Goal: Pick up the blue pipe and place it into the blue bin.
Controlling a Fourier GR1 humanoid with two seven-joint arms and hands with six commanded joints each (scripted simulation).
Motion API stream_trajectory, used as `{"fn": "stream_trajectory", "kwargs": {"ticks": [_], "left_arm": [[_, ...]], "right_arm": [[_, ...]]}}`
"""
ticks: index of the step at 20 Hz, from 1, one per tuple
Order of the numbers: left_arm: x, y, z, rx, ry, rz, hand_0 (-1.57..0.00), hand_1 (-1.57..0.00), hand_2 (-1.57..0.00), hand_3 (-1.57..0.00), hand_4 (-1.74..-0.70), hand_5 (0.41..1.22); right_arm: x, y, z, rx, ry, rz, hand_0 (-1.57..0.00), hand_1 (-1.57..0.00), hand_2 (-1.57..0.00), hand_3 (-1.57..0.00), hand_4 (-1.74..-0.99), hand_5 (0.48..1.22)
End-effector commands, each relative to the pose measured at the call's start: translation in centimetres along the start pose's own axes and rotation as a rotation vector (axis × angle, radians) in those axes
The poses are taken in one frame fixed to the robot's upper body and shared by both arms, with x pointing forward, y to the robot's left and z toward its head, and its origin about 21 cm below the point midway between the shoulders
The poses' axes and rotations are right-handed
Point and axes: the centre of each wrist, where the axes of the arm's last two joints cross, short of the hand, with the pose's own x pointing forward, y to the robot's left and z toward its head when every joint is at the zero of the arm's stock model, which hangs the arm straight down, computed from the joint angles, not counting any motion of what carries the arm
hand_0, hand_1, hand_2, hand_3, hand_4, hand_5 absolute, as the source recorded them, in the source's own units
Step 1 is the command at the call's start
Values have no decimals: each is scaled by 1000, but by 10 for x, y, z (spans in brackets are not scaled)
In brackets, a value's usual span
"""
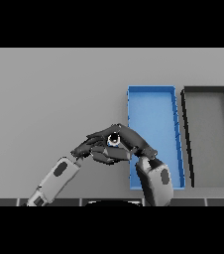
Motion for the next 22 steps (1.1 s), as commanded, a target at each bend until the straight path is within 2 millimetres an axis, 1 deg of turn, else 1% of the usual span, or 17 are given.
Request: {"fn": "stream_trajectory", "kwargs": {"ticks": [1, 2, 3, 4, 5, 7, 8, 9, 11, 13, 14, 15, 17, 19, 20, 21, 22], "left_arm": [[-1, -2, 1, -4, 1, 5, -4, -4, -4, -4, -914, 524], [-1, -1, 3, -8, -3, -2, -3, -3, -3, -3, -915, 514], [1, 0, 1, -6, 3, 0, -3, -2, -2, -2, -915, 507], [0, -2, 0, -9, 8, 9, -2, -2, -1, -2, -917, 504], [2, -2, 0, -10, -3, 9, -1, -1, -1, -1, -920, 503], [3, -1, 3, -10, 17, 4, 0, 0, 0, 0, -917, 503], [0, -4, 5, -17, 24, 8, 0, 0, 0, 0, -915, 503], [1, -1, 6, -12, 2, 0, 0, 0, 0, 0, -912, 502], [-1, -3, 9, -16, -11, -6, 0, 0, 1, 0, -907, 499], [-1, -4, 8, -11, -3, 9, 1, 1, 1, 1, -906, 492], [0, -4, 6, -10, -5, 12, 1, 1, 1, 1, -907, 491], [-2, 0, 9, -11, -14, 12, 1, 1, 1, 1, -907, 491], [-2, 3, 10, -5, -20, 21, 1, 1, 1, 1, -911, 487], [-4, 2, 12, -7, -9, 22, 1, 1, 1, 1, -906, 489], [-2, 1, 14, -9, -9, 25, 1, 1, 1, 1, -902, 489], [-1, 0, 14, -6, -9, 19, 1, 1, 1, 1, -898, 489], [-2, 2, 12, -4, 2, 14, 1, 1, 1, 1, -893, 487]], "right_arm": [[7, -3, -3, -2, 5, -23, -1571, -1571, -1571, -1571, -1613, 1221], [13, -7, -2, -13, -4, -53, -1571, -1571, -1571, -1571, -1639, 1221], [12, -11, -3, -27, 15, -81, -1571, -1571, -1571, -1571, -1659, 1221], [16, -15, -2, -50, 10, -107, -1571, -1571, -1571, -1571, -1675, 1194], [28, -21, -5, -68, -17, -131, -1571, -1571, -1571, -1571, -1689, 1171], [65, -43, -6, -88, -116, -130, -1571, -1571, -1571, -1571, -1707, 1141], [86, -50, -5, -99, -172, -84, -1571, -1571, -1571, -1571, -1714, 1134], [103, -62, -5, -130, -199, -57, -1571, -1571, -1571, -1571, -1720, 1127], [122, -77, -4, -217, -206, -44, -1571, -1571, -1571, -1571, -1727, 1113], [135, -100, -3, -342, -187, -3, -1571, -1571, -1571, -1571, -1732, 1117], [133, -112, 1, -403, -171, 1, -1571, -1571, -1571, -1571, -1734, 1127], [131, -123, 5, -460, -147, -4, -1571, -1571, -1571, -1571, -1735, 1131], [119, -142, 23, -550, -78, 18, -1571, -1571, -1571, -1571, -1737, 1135], [94, -151, 39, -629, -6, -30, -1571, -1571, -1571, -1571, -1739, 1124], [80, -156, 52, -676, 35, -53, -1571, -1571, -1571, -1571, -1739, 1120], [70, -158, 61, -716, 72, -73, -1571, -1571, -1571, -1571, -1740, 1117], [58, -155, 67, -732, 108, -92, -1571, -1571, -1571, -1571, -1740, 1121]]}}
